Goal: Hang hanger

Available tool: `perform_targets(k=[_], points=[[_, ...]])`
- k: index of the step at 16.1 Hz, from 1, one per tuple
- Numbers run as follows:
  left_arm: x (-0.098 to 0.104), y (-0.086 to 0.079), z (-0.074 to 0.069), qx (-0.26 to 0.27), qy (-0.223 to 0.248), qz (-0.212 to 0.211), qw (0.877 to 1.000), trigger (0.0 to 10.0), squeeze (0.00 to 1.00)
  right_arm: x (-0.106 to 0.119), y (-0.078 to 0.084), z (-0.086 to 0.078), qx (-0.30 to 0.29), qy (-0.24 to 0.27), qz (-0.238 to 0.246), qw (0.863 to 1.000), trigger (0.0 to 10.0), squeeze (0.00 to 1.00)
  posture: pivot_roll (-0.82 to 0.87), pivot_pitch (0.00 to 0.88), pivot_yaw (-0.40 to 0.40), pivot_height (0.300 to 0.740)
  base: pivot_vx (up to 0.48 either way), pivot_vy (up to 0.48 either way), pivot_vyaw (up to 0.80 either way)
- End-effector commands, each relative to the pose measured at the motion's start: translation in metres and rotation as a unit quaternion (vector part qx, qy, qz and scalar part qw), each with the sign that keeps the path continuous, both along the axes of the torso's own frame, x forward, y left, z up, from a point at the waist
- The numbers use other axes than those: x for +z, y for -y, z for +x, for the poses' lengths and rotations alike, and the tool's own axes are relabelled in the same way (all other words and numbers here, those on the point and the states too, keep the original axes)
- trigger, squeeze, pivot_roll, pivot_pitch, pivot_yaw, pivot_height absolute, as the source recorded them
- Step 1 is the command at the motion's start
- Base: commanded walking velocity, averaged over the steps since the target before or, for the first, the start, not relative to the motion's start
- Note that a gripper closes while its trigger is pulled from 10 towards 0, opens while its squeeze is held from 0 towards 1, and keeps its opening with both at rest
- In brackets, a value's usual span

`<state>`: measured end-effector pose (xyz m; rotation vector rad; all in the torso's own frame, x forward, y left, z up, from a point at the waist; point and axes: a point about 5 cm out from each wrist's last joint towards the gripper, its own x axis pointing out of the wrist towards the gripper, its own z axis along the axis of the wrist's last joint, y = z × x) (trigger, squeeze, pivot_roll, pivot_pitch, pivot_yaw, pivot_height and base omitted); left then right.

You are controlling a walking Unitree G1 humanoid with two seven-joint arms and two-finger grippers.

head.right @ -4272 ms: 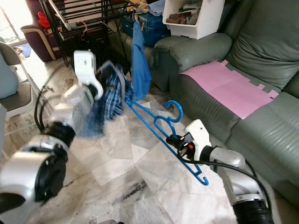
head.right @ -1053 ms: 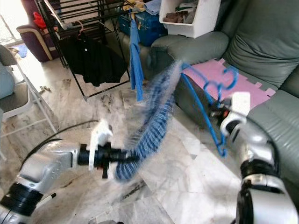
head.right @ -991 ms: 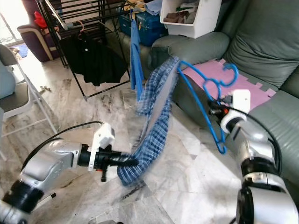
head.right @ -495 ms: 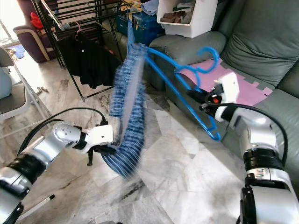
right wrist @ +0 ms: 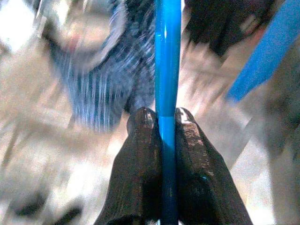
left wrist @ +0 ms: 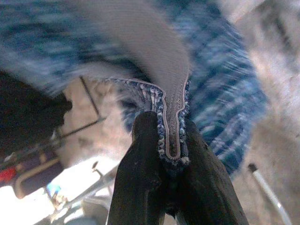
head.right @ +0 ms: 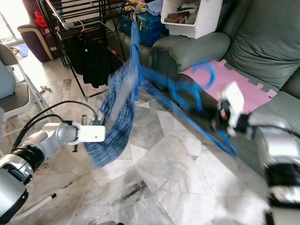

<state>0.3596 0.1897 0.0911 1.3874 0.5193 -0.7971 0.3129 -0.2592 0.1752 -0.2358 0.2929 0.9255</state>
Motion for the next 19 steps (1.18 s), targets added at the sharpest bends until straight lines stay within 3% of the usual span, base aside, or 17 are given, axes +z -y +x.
perform_targets(k=[1, 3, 4, 8, 9, 10, 13, 15, 16, 19], points=[[0.008, -0.006, 0.006, 0.003, 0.027, 0.018, 0.999, 10.0, 0.0, 0.001, -0.002, -0.007, 0.043, -0.017, -0.033, 0.998, 10.0, 0.0, -0.17, 0.0, 0.043, 0.74, 0.0, 0.0, 0.0], [0.009, -0.011, 0.007, 0.01, 0.038, 0.029, 0.999, 10.0, 0.0, -0.016, 0.016, -0.021, 0.053, -0.069, -0.116, 0.989, 10.0, 0.0, -0.17, 0.0, 0.044, 0.74, 0.0, 0.0, 0.0], [0.013, -0.012, 0.009, 0.011, 0.059, 0.028, 0.998, 10.0, 0.0, -0.027, 0.029, -0.03, 0.048, -0.098, -0.178, 0.978, 10.0, 0.0, -0.17, 0.0, 0.044, 0.74, 0.0, 0.0, 0.0], [0.023, -0.003, 0.017, -0.003, 0.118, 0.017, 0.993, 10.0, 0.0, -0.046, 0.039, -0.047, 0.068, -0.145, -0.267, 0.95, 10.0, 0.0, -0.17, 0.0, 0.047, 0.74, 0.0, 0.0, 0.0], [0.031, 0.001, 0.021, -0.007, 0.147, 0.006, 0.989, 10.0, 0.0, -0.056, 0.049, -0.055, 0.077, -0.166, -0.317, 0.931, 10.0, 0.0, -0.17, 0.0, 0.048, 0.74, 0.0, 0.0, 0.0], [0.035, 0.003, 0.023, -0.011, 0.164, 0.002, 0.986, 10.0, 0.0, -0.059, 0.053, -0.058, 0.08, -0.172, -0.338, 0.922, 10.0, 0.0, -0.17, 0.0, 0.048, 0.74, 0.0, 0.0, 0.0], [0.045, 0.005, 0.028, -0.011, 0.208, -0.013, 0.978, 10.0, 0.0, -0.066, 0.05, -0.066, 0.099, -0.188, -0.332, 0.919, 10.0, 0.0, -0.17, 0.0, 0.048, 0.74, 0.0, 0.0, 0.0], [0.057, 0.01, 0.033, -0.011, 0.256, -0.041, 0.966, 10.0, 0.0, -0.089, 0.05, -0.077, 0.107, -0.212, -0.352, 0.906, 10.0, 0.0, -0.17, 0.0, 0.045, 0.74, 0.0, 0.0, 0.0], [0.061, 0.014, 0.034, -0.018, 0.274, -0.047, 0.96, 10.0, 0.0, -0.103, 0.057, -0.087, 0.102, -0.235, -0.366, 0.895, 10.0, 0.0, -0.17, 0.0, 0.044, 0.74, 0.0, 0.0, 0.0], [0.067, 0.017, 0.035, -0.021, 0.294, -0.063, 0.954, 10.0, 0.0, -0.118, 0.071, -0.106, 0.095, -0.274, -0.387, 0.876, 10.0, 0.0, -0.17, 0.0, 0.045, 0.74, 0.0, 0.0, 0.0]])
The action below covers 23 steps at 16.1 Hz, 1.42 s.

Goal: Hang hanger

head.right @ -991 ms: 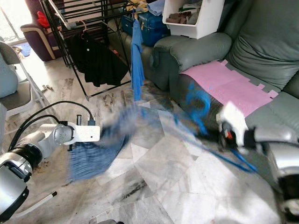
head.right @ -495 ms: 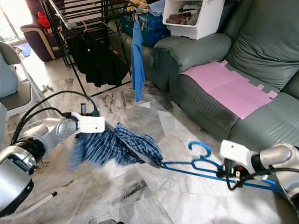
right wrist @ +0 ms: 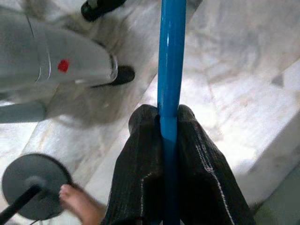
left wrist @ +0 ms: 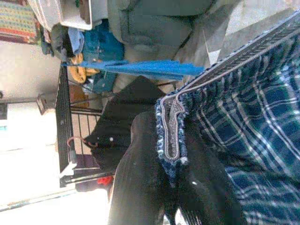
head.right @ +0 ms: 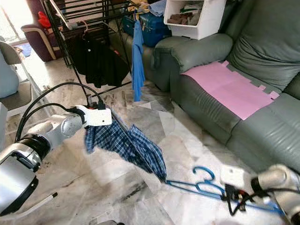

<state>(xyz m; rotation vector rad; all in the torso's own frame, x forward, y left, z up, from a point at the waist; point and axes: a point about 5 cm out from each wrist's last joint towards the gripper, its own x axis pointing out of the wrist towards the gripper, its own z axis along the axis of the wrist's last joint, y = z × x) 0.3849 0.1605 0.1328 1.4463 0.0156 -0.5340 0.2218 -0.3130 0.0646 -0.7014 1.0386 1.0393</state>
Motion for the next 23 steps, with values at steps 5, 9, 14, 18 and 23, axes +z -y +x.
perform_targets(k=[5, 9, 14, 18, 23], points=[[0.027, -0.007, 0.01, 0.02, 0.065, -0.028, 0.997, 10.0, 0.0, -0.028, 0.063, -0.05, -0.029, -0.091, -0.199, 0.975, 10.0, 0.0, -0.17, 0.0, 0.042, 0.74, 0.0, 0.0, 0.0], [0.028, 0.001, 0.009, 0.0, 0.072, -0.049, 0.996, 10.0, 0.0, -0.016, 0.062, 0.001, -0.151, 0.127, -0.219, 0.956, 10.0, 0.0, -0.17, 0.0, 0.043, 0.74, 0.0, 0.0, 0.0], [0.028, 0.016, 0.006, -0.035, 0.07, -0.099, 0.992, 10.0, 0.0, 0.005, 0.012, 0.069, -0.342, 0.24, 0.016, 0.908, 10.0, 0.0, -0.17, 0.0, 0.044, 0.74, 0.0, 0.0, 0.0], [0.027, 0.025, 0.003, -0.06, 0.072, -0.108, 0.99, 10.0, 0.0, 0.016, -0.03, 0.097, -0.386, 0.264, 0.204, 0.86, 10.0, 0.0, -0.17, 0.0, 0.038, 0.74, 0.0, 0.0, 0.0], [0.025, 0.032, 0.0, -0.08, 0.071, -0.117, 0.987, 10.0, 0.0, -0.008, -0.037, 0.076, -0.289, 0.156, 0.151, 0.932, 10.0, 0.0, -0.17, 0.0, 0.036, 0.74, 0.0, 0.0, 0.0]])
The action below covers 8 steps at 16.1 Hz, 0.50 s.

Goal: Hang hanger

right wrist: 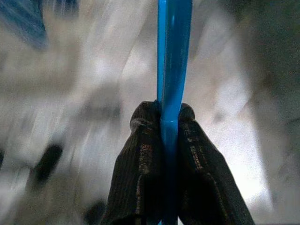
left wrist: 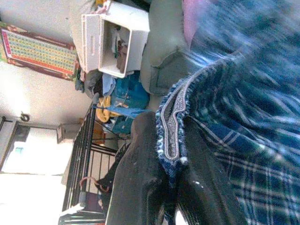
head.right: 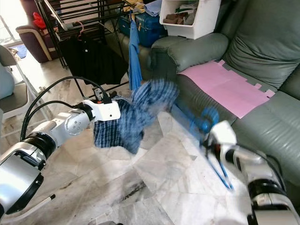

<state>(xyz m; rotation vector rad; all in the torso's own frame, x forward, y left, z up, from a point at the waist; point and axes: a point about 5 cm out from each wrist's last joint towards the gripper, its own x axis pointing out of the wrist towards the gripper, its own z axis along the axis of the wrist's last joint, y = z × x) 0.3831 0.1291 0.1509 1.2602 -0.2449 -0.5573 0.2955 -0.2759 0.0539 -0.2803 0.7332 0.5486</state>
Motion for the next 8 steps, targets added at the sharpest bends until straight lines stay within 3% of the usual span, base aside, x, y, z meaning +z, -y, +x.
perform_targets(k=[1, 2, 3, 4, 6, 7, 8], points=[[0.006, 0.006, 0.0, -0.018, 0.011, -0.011, 1.0, 10.0, 0.0, -0.017, 0.011, -0.024, 0.068, -0.098, -0.053, 0.991, 10.0, 0.0, -0.18, 0.0, 0.036, 0.74, 0.0, 0.0, 0.0], [0.006, 0.007, 0.0, -0.02, 0.011, -0.011, 1.0, 10.0, 0.0, -0.018, 0.013, -0.026, 0.075, -0.104, -0.058, 0.99, 10.0, 0.0, -0.18, 0.0, 0.036, 0.74, 0.0, 0.0, 0.0], [0.005, 0.01, -0.002, -0.03, 0.007, -0.017, 0.999, 10.0, 0.0, -0.021, 0.022, -0.034, 0.102, -0.125, -0.11, 0.981, 10.0, 0.0, -0.18, 0.0, 0.036, 0.74, 0.0, 0.0, 0.0], [0.004, 0.014, -0.004, -0.045, 0.001, -0.02, 0.999, 10.0, 0.0, -0.024, 0.035, -0.043, 0.144, -0.156, -0.185, 0.959, 10.0, 0.0, -0.18, 0.0, 0.036, 0.74, 0.0, 0.0, 0.0], [0.001, 0.021, -0.008, -0.071, -0.014, -0.024, 0.997, 10.0, 0.0, -0.022, 0.051, -0.05, 0.178, -0.19, -0.263, 0.929, 10.0, 0.0, -0.18, 0.0, 0.036, 0.74, 0.0, 0.0, 0.0], [-0.001, 0.023, -0.01, -0.083, -0.021, -0.027, 0.996, 10.0, 0.0, -0.021, 0.052, -0.052, 0.204, -0.202, -0.274, 0.918, 10.0, 0.0, -0.18, 0.0, 0.036, 0.74, 0.0, 0.0, 0.0], [-0.002, 0.026, -0.013, -0.1, -0.038, -0.039, 0.994, 10.0, 0.0, -0.015, 0.042, -0.045, 0.232, -0.191, -0.24, 0.923, 10.0, 0.0, -0.17, 0.0, 0.037, 0.74, 0.0, 0.0, 0.0]])
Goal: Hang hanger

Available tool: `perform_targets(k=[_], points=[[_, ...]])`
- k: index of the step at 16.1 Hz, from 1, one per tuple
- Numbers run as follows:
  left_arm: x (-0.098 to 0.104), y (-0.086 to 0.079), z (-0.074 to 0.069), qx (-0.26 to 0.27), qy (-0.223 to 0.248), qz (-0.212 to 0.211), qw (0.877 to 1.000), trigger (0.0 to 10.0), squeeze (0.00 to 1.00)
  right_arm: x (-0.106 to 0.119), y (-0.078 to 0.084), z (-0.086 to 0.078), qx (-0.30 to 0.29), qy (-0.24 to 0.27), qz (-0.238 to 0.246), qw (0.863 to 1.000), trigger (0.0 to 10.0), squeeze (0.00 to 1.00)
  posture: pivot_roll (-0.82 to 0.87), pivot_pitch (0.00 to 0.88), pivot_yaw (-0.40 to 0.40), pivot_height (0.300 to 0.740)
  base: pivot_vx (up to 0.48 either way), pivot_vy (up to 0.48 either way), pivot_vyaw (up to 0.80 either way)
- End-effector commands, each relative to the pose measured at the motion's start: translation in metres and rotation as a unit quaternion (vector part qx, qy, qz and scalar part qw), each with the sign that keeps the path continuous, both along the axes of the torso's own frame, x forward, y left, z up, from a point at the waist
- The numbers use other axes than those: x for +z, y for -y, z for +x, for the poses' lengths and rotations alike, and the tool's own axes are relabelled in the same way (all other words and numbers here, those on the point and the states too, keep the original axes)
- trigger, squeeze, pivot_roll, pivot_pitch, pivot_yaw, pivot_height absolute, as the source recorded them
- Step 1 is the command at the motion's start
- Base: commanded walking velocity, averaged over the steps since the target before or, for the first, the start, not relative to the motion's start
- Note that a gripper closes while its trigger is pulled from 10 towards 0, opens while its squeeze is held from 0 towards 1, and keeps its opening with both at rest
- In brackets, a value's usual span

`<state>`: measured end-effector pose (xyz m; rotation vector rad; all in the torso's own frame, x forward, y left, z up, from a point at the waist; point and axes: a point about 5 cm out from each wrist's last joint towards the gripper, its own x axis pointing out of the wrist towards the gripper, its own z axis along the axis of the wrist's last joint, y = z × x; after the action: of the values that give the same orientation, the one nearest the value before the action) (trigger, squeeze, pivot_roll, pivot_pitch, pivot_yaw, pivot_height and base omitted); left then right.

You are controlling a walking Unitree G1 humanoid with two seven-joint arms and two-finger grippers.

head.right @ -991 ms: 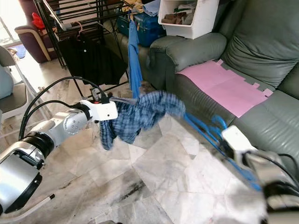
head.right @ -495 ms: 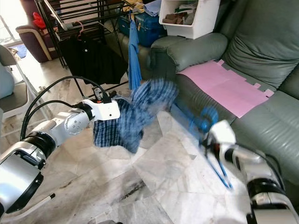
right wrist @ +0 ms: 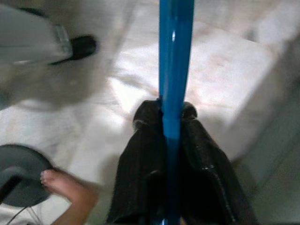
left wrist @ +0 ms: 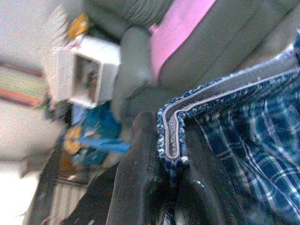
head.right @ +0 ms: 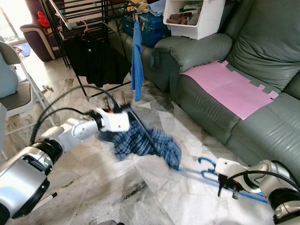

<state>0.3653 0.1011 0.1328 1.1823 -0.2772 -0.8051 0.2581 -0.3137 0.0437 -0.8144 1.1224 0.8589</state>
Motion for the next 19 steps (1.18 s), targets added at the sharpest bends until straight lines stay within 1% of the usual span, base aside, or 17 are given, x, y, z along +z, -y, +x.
perform_targets(k=[1, 3, 5, 6, 7, 8, 9, 10, 11, 12, 13, 14, 15, 16, 17, 18, 19], points=[[0.015, 0.0, 0.003, -0.004, 0.012, -0.039, 0.999, 10.0, 0.0, 0.0, -0.008, 0.0, 0.015, -0.018, 0.032, 0.999, 10.0, 0.0, -0.17, 0.0, 0.037, 0.74, 0.0, 0.0, 0.0], [0.012, 0.007, -0.002, -0.031, -0.008, -0.051, 0.998, 10.0, 0.0, 0.021, -0.052, 0.022, 0.033, 0.011, 0.194, 0.98, 10.0, 0.0, -0.17, 0.0, 0.039, 0.74, 0.0, 0.0, 0.0], [0.013, 0.017, -0.006, -0.053, -0.023, -0.074, 0.996, 10.0, 0.0, 0.04, -0.079, 0.038, 0.065, 0.06, 0.257, 0.962, 10.0, 0.0, -0.17, 0.0, 0.039, 0.74, 0.0, 0.0, 0.0], [0.014, 0.022, -0.007, -0.064, -0.028, -0.088, 0.994, 10.0, 0.0, 0.054, -0.095, 0.049, 0.033, 0.082, 0.34, 0.936, 10.0, 0.0, -0.17, 0.0, 0.042, 0.74, 0.0, 0.0, 0.0], [0.017, 0.03, -0.01, -0.078, -0.032, -0.105, 0.991, 10.0, 0.0, 0.067, -0.11, 0.062, -0.014, 0.118, 0.425, 0.897, 10.0, 0.0, -0.17, 0.0, 0.04, 0.74, 0.0, 0.0, 0.0], [0.019, 0.034, -0.011, -0.086, -0.032, -0.115, 0.989, 10.0, 0.0, 0.061, -0.108, 0.062, -0.033, 0.101, 0.416, 0.903, 10.0, 0.0, -0.17, 0.0, 0.037, 0.74, 0.0, 0.0, 0.0], [0.022, 0.036, -0.011, -0.091, -0.03, -0.126, 0.987, 10.0, 0.0, 0.041, -0.096, 0.052, 0.018, 0.094, 0.279, 0.955, 10.0, 0.0, -0.17, 0.0, 0.037, 0.74, 0.0, 0.0, 0.0], [0.024, 0.037, -0.011, -0.094, -0.029, -0.134, 0.986, 10.0, 0.0, 0.027, -0.085, 0.04, 0.086, 0.076, 0.174, 0.978, 10.0, 0.0, -0.17, 0.0, 0.037, 0.74, 0.0, 0.0, 0.0], [0.027, 0.037, -0.011, -0.095, -0.02, -0.138, 0.986, 10.0, 0.0, 0.028, -0.09, 0.032, 0.071, 0.032, 0.232, 0.97, 10.0, 0.0, -0.17, 0.0, 0.034, 0.74, 0.0, 0.0, 0.0], [0.03, 0.036, -0.009, -0.09, -0.017, -0.144, 0.985, 10.0, 0.0, 0.042, -0.103, 0.043, -0.009, 0.045, 0.355, 0.934, 10.0, 0.0, -0.17, 0.0, 0.034, 0.74, 0.0, 0.0, 0.0], [0.031, 0.034, -0.008, -0.085, -0.017, -0.146, 0.985, 10.0, 0.0, 0.045, -0.105, 0.047, -0.047, 0.039, 0.389, 0.919, 10.0, 0.0, -0.17, 0.0, 0.034, 0.74, 0.0, 0.0, 0.0], [0.031, 0.031, -0.007, -0.076, -0.014, -0.143, 0.987, 10.0, 0.0, 0.029, -0.089, 0.03, 0.023, 0.006, 0.271, 0.962, 10.0, 0.0, -0.16, 0.0, 0.034, 0.74, 0.0, 0.0, 0.0], [0.033, 0.03, -0.006, -0.073, -0.012, -0.146, 0.986, 10.0, 0.0, 0.019, -0.078, 0.018, 0.085, -0.013, 0.196, 0.977, 10.0, 0.0, -0.16, 0.0, 0.034, 0.74, 0.0, 0.0, 0.0], [0.036, 0.029, -0.004, -0.07, -0.009, -0.151, 0.986, 10.0, 0.0, 0.028, -0.089, 0.033, -0.003, 0.026, 0.289, 0.957, 10.0, 0.0, -0.17, 0.0, 0.034, 0.74, 0.0, 0.0, 0.0], [0.036, 0.029, -0.004, -0.069, -0.008, -0.153, 0.986, 10.0, 0.0, 0.029, -0.09, 0.037, -0.035, 0.03, 0.305, 0.951, 10.0, 0.0, -0.17, 0.0, 0.034, 0.74, 0.0, 0.0, 0.0], [0.036, 0.03, -0.004, -0.071, -0.009, -0.154, 0.985, 10.0, 0.0, 0.018, -0.074, 0.022, 0.044, 0.01, 0.19, 0.981, 10.0, 0.0, -0.16, 0.0, 0.034, 0.74, 0.0, 0.0, 0.0], [0.036, 0.03, -0.005, -0.072, -0.01, -0.153, 0.986, 10.0, 0.0, 0.033, -0.092, 0.031, -0.033, 0.01, 0.33, 0.943, 10.0, 0.0, -0.16, 0.0, 0.034, 0.74, 0.0, 0.0, 0.0]])
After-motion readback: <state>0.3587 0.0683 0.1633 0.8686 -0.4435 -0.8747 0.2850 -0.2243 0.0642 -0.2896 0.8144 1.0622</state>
